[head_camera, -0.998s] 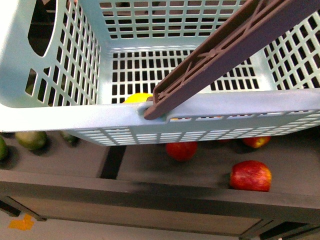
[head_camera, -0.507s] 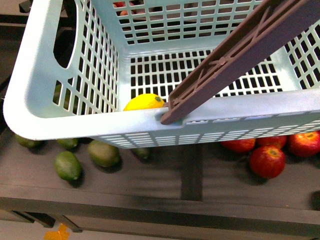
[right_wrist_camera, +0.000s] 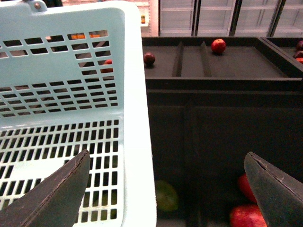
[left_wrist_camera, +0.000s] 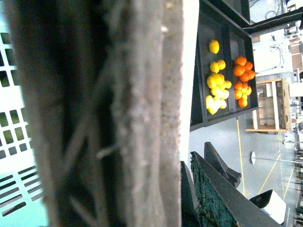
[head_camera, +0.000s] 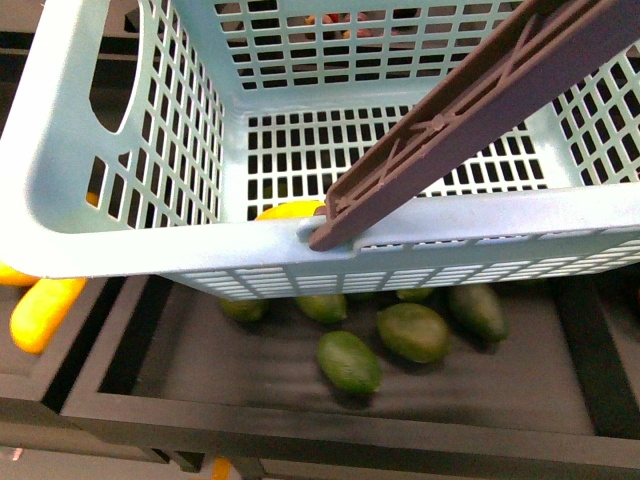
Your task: Pick lemon and mango into basket
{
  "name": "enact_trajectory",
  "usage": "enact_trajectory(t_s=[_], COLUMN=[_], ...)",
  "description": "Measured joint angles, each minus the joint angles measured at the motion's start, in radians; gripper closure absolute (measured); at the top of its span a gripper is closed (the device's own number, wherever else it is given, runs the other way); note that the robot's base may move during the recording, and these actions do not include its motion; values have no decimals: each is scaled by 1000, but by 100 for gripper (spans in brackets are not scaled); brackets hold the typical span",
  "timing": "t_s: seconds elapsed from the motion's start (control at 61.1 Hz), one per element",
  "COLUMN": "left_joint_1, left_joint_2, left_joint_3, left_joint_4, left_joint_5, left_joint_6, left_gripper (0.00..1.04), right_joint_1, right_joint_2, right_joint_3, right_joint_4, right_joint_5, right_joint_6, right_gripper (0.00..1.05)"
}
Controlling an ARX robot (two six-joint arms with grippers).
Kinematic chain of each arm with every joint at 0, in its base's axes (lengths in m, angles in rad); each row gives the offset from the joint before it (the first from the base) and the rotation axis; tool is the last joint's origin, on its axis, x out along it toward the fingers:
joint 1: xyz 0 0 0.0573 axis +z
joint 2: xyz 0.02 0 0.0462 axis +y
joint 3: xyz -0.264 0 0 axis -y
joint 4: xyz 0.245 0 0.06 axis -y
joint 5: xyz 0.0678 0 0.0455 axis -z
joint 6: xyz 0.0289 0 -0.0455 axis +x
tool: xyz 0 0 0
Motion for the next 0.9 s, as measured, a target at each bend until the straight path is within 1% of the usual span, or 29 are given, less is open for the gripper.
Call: enact_trajectory(t_s=[0.9], left_joint_1=[0], left_joint_2=[0], left_joint_3=[0], left_joint_4=[0], left_joint_5=[-4], left_joint_6=[1], left_gripper=[77], right_joint_1=[0], right_joint_2=[-1], right_joint_3=[0], right_joint_4=[0], right_joint_5=[0], right_joint_6=[0], right_gripper=[9])
